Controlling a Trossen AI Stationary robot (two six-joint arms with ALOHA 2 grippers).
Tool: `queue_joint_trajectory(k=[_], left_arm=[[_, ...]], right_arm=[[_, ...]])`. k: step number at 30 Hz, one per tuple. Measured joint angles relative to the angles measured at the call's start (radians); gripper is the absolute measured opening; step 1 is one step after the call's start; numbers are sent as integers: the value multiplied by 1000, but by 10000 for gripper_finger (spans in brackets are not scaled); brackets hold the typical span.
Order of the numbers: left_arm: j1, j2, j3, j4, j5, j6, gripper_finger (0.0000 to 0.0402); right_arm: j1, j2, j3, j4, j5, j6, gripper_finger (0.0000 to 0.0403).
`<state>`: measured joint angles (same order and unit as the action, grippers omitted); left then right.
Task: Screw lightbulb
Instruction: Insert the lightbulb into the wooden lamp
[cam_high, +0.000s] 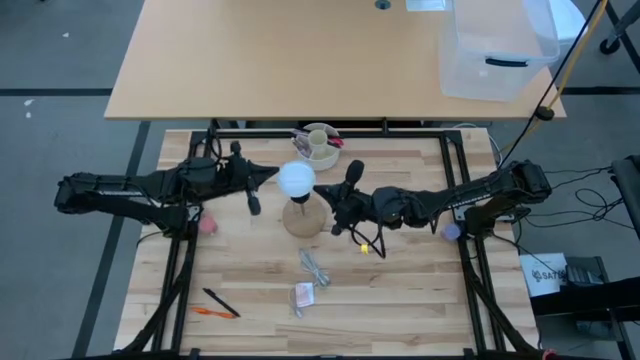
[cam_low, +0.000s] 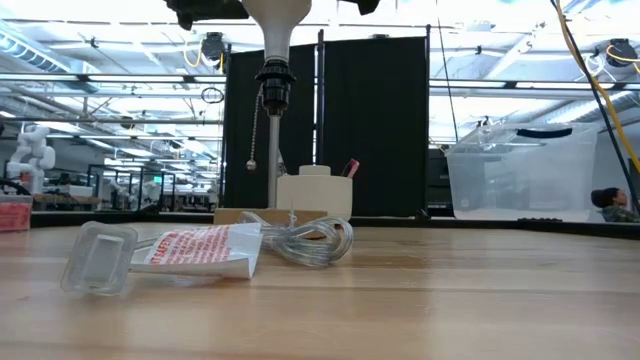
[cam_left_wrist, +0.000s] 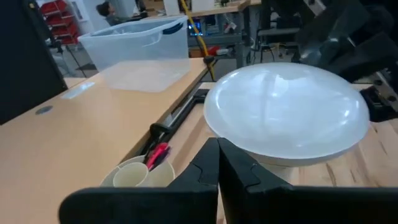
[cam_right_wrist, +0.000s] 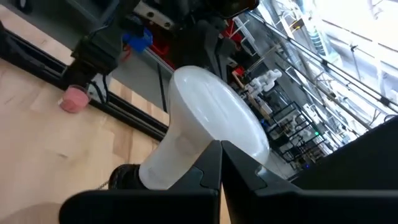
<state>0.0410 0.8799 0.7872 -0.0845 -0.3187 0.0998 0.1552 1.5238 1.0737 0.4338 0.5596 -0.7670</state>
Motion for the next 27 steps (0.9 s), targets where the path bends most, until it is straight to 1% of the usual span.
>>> queue_joint_trajectory(k=[6, 11, 14, 17, 21, 25, 27], left_arm=[[21, -8, 0, -4, -4, -5, 0], [-9, -75, 0, -3, -12, 7, 0], [-44, -115, 0, -1, -12, 14, 0], [-77, -122, 0, -1, 9, 14, 0], [-116, -81, 0, -3, 15, 11, 0], [-131, -31, 0, 35, 17, 14, 0], [-133, -12, 0, 48, 18, 14, 0]], right_arm=[[33, 2, 0, -37, 13, 21, 0], [43, 2, 0, -69, 105, 22, 0], [27, 2, 0, -69, 144, 9, 0], [-10, 2, 0, -49, 142, -5, 0], [-58, 1, 0, -8, 140, -32, 0], [-90, 1, 0, 21, 71, -58, 0], [-97, 1, 0, 29, 62, -66, 0]])
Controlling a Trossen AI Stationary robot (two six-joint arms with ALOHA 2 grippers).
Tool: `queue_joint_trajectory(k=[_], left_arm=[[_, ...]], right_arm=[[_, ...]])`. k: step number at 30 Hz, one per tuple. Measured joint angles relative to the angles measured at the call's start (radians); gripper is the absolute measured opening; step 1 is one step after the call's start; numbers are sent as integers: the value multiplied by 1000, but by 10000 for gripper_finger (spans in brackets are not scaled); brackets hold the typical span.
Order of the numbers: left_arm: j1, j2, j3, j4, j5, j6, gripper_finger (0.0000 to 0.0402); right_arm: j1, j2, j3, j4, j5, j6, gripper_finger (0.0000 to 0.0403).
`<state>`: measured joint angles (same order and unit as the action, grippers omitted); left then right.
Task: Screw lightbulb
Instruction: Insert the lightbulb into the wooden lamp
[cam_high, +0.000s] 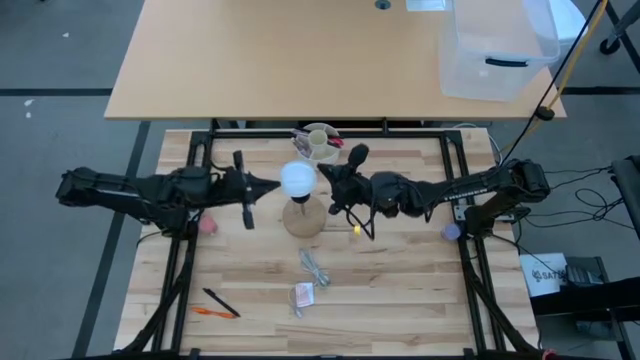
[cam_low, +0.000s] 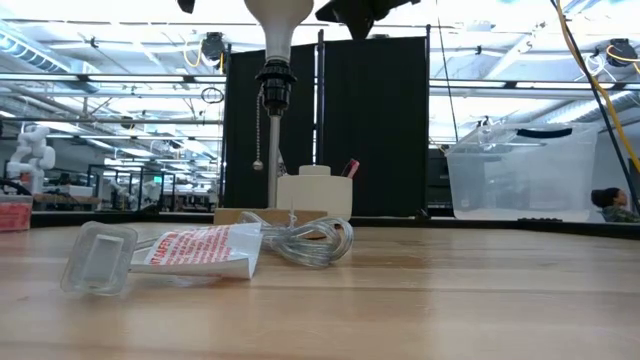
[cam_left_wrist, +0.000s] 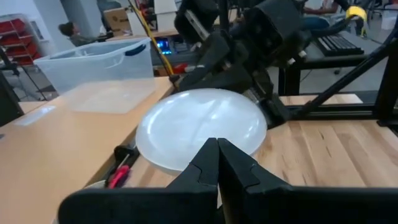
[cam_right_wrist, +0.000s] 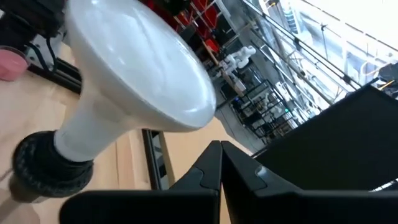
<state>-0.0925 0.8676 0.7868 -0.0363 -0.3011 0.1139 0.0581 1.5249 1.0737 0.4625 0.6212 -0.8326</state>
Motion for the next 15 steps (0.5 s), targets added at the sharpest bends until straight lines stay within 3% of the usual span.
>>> queue_joint_trajectory(k=[6, 15], left_arm=[[0, 10, 0, 9, 0, 0, 0], [12, 9, 0, -3, -53, 1, 0]], right_arm=[[-6, 0, 0, 0, -53, -28, 0], [30, -2, 0, -6, -47, -43, 0]])
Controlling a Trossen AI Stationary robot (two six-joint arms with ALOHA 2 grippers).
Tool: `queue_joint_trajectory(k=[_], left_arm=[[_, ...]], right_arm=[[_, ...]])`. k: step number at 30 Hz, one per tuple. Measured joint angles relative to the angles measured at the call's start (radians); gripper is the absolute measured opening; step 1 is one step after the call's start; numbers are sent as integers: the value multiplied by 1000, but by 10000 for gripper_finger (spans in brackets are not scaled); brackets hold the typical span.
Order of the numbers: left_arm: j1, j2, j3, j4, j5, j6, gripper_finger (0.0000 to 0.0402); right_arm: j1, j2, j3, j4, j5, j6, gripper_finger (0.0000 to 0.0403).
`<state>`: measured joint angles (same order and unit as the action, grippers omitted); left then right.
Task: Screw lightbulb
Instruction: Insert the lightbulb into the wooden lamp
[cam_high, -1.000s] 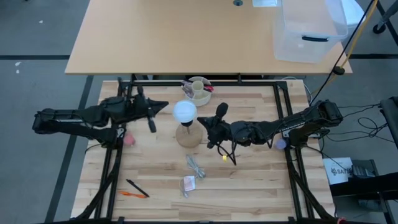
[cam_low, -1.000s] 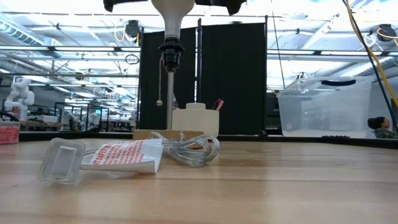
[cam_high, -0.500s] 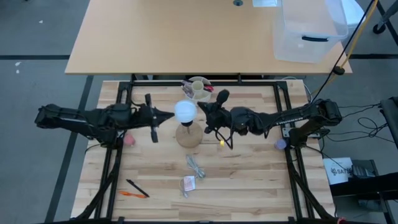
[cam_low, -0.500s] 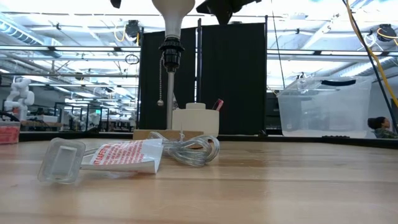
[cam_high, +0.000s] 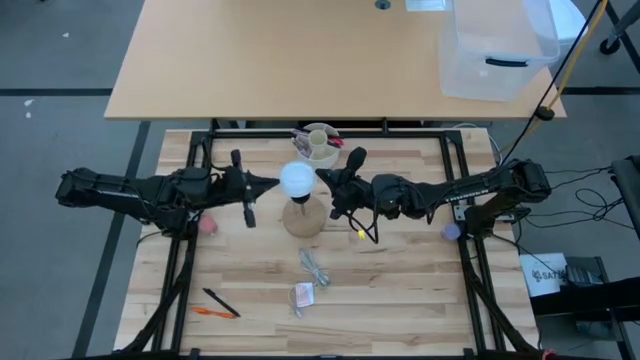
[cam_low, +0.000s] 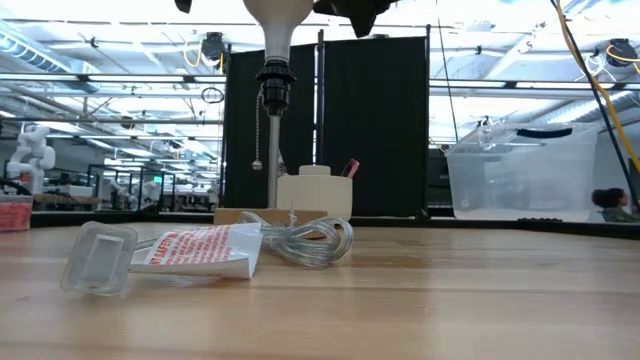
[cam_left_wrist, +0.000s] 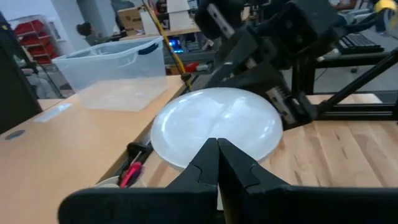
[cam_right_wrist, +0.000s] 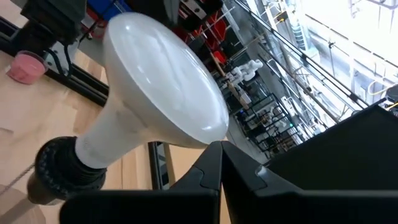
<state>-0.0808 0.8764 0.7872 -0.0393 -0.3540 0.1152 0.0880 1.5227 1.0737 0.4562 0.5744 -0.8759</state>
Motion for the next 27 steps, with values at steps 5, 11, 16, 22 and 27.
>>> queue_joint_trajectory(k=[5, 11, 16, 22, 27], left_arm=[[34, 0, 0, 0, -11, 2, 0], [82, 10, 0, 8, -10, -9, 0], [107, 24, 0, 0, -9, -10, 0], [95, -44, 0, 52, 4, 26, 0], [53, -101, 0, 46, 46, 44, 0]], right_arm=[[32, -1, 0, -16, 17, -1, 0], [70, 3, 0, -32, -7, -1, 0], [95, 3, 0, -40, 4, 4, 0], [117, 2, 0, -104, 81, 15, 0], [84, 2, 0, -126, 111, 26, 0]])
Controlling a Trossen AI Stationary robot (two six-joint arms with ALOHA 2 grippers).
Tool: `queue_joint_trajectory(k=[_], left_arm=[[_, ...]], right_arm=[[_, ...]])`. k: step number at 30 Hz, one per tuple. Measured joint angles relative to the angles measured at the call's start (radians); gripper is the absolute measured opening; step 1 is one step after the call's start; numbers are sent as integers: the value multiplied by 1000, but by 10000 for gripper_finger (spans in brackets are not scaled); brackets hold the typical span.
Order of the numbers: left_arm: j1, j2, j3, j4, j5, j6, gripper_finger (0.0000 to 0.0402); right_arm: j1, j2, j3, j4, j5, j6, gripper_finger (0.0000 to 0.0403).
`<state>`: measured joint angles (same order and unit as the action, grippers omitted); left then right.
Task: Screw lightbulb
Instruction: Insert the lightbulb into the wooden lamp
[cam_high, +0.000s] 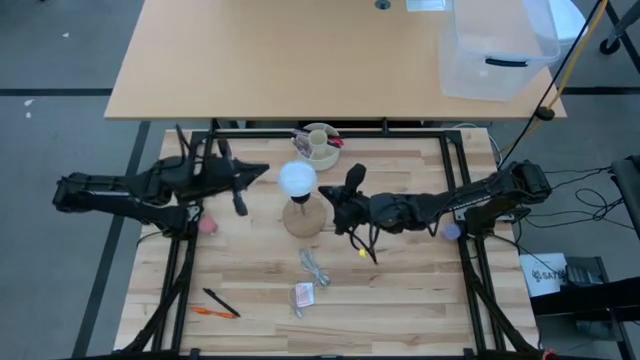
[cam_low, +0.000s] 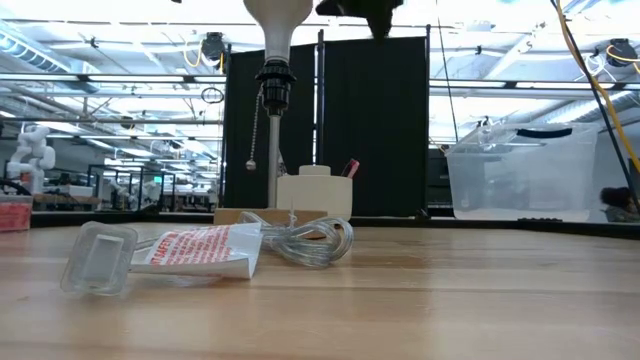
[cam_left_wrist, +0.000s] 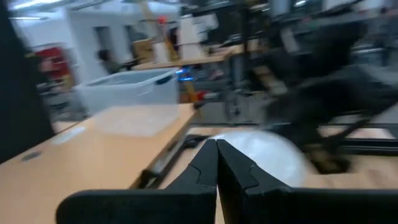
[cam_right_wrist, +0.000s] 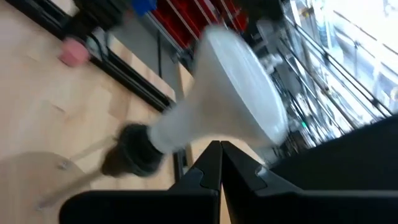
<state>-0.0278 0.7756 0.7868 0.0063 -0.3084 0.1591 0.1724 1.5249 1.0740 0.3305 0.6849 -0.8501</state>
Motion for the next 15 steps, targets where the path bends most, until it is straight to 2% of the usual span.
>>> queue_joint_trajectory(k=[4, 11, 15], left_arm=[[-45, 12, 0, 2, 65, 0, 0], [-80, 103, 0, -3, 61, -16, 0], [-80, 123, 0, -10, 46, -25, 0]], right_arm=[[-53, 0, 0, 21, 0, -1, 0], [-129, 0, 0, 87, -9, -7, 0], [-149, 0, 0, 120, -76, -31, 0]])
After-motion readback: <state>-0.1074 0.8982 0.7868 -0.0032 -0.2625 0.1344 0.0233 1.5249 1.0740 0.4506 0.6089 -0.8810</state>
